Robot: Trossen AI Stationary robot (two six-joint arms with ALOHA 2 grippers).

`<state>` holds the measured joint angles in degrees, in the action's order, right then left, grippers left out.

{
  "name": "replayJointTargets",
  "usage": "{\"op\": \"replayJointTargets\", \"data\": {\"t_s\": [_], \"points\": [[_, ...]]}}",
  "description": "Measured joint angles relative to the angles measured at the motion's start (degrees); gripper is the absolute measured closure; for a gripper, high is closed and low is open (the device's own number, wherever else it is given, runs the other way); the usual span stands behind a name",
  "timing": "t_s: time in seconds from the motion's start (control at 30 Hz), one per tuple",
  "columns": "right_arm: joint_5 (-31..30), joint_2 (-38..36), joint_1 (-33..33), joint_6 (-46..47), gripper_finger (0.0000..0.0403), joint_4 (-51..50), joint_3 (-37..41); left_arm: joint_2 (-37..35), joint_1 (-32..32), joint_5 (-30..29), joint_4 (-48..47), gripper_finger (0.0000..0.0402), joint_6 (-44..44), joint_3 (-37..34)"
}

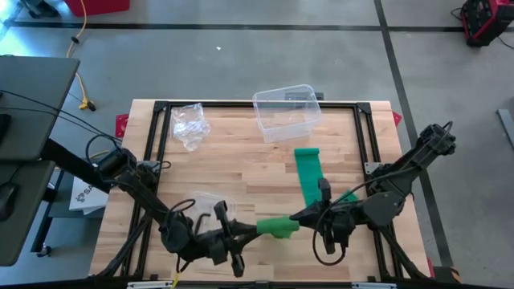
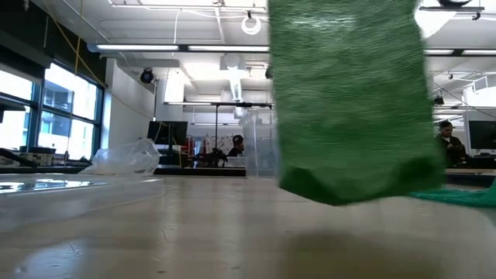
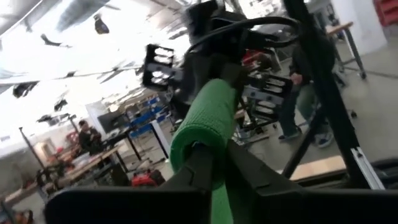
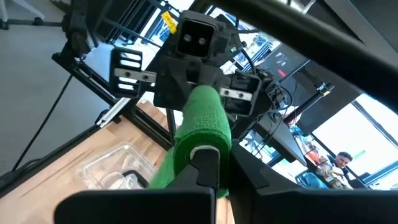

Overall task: Roll bandage
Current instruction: Roll the green bandage

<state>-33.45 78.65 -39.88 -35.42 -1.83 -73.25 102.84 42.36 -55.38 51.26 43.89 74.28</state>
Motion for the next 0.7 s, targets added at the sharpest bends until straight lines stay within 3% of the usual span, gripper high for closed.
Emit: {"op": "replayJointTargets", "data": {"t_s": [0.2, 0.33, 0.47, 0.57, 0.7], "points": [[-0.96, 0.14, 0.11, 0.82, 0.0388, -0.53, 0.00, -0.37, 1.13, -2.08, -0.30, 0.0393, -0.30, 0.00], [-7.26, 0.28, 0.36, 6.07, 0.0364, -1.00, 0.00, -0.74, 1.78, -5.47, -0.29, 0.0397, 0.10, 0.00], [-10.75, 0.28, 0.48, 11.50, 0.0316, -2.31, 0.00, -0.81, 1.76, -8.14, -1.76, 0.0398, -3.20, 0.00], [-12.22, 0.28, 0.87, 21.10, 0.0271, -5.10, 0.00, -0.81, 2.12, -10.81, -2.88, 0.0399, -6.08, 0.00], [-15.88, 0.20, 1.63, 32.95, 0.0216, -16.82, -0.02, -0.81, 3.37, -15.07, -3.48, 0.0400, -7.44, 0.00]]}}
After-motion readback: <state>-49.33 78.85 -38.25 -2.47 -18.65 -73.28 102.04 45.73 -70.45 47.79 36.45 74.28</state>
